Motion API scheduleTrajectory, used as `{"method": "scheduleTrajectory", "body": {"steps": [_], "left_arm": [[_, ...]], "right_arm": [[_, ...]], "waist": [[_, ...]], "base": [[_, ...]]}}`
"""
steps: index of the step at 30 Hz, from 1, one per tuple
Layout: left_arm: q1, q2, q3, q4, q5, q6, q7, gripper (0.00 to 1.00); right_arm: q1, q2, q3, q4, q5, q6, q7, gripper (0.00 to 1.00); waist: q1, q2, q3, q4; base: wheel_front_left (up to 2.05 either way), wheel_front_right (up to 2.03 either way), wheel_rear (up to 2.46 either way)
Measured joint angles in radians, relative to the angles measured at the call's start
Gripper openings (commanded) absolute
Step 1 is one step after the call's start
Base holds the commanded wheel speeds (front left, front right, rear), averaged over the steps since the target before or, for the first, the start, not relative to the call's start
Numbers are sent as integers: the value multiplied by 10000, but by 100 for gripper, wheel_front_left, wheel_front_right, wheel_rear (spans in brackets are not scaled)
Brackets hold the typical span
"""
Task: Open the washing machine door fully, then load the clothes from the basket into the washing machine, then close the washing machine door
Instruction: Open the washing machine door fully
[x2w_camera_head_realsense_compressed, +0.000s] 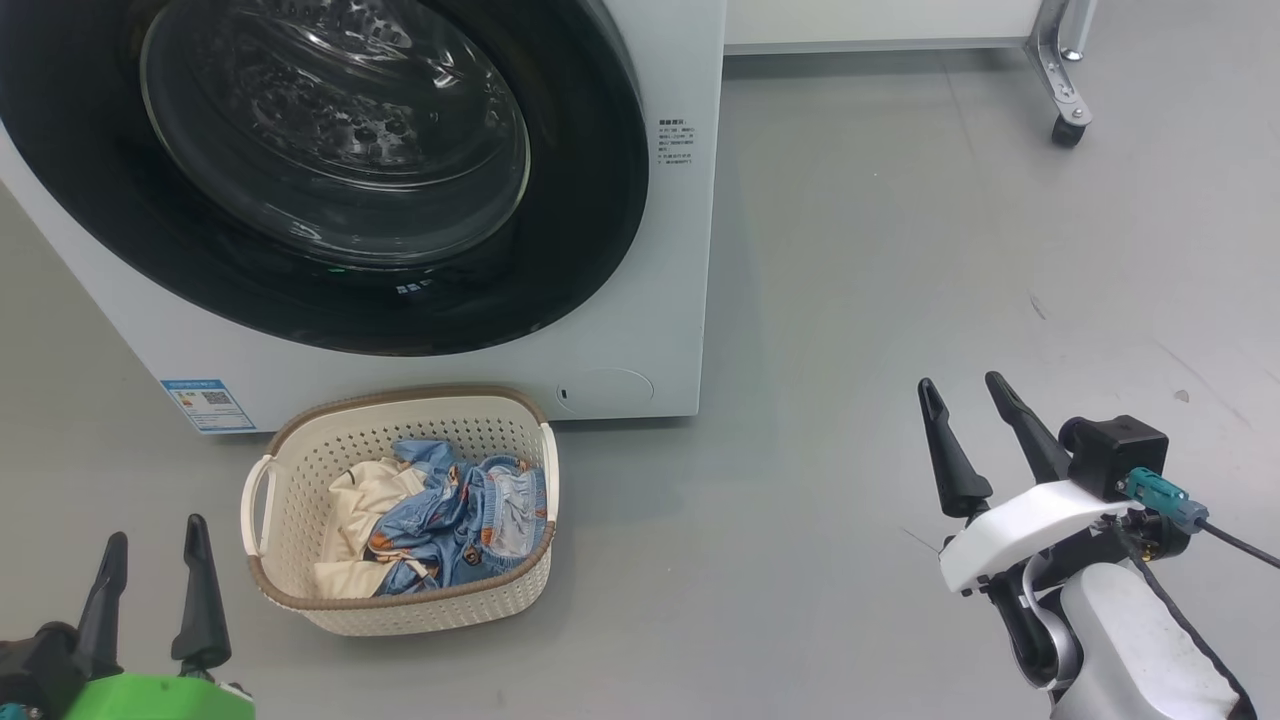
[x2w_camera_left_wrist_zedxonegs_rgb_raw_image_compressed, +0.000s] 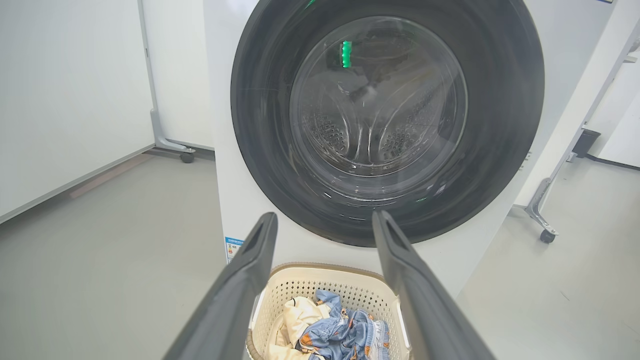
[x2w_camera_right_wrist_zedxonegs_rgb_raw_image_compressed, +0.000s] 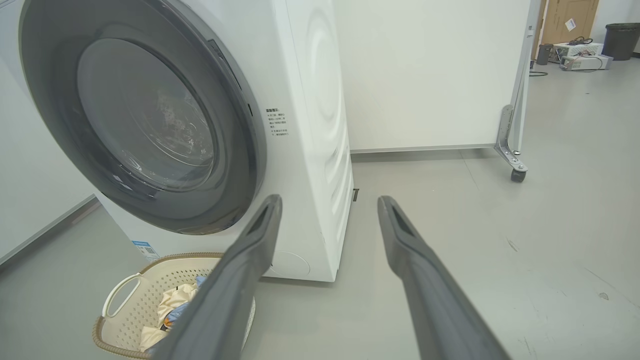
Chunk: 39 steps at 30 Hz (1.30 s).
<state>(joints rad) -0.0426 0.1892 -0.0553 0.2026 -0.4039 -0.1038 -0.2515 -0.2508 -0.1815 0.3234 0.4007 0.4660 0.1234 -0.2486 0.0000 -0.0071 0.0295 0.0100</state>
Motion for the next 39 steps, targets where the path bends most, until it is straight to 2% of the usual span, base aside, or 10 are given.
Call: {"method": "scheduleTrajectory", "body": {"steps": [39], "left_arm": [[-21,-52,121,42,100,-81,0,100]], "right_arm": [[-5,105,-63,44,-17,2,0,100]], "waist": [[0,0,206,76]], "base": [[0,0,0]]}}
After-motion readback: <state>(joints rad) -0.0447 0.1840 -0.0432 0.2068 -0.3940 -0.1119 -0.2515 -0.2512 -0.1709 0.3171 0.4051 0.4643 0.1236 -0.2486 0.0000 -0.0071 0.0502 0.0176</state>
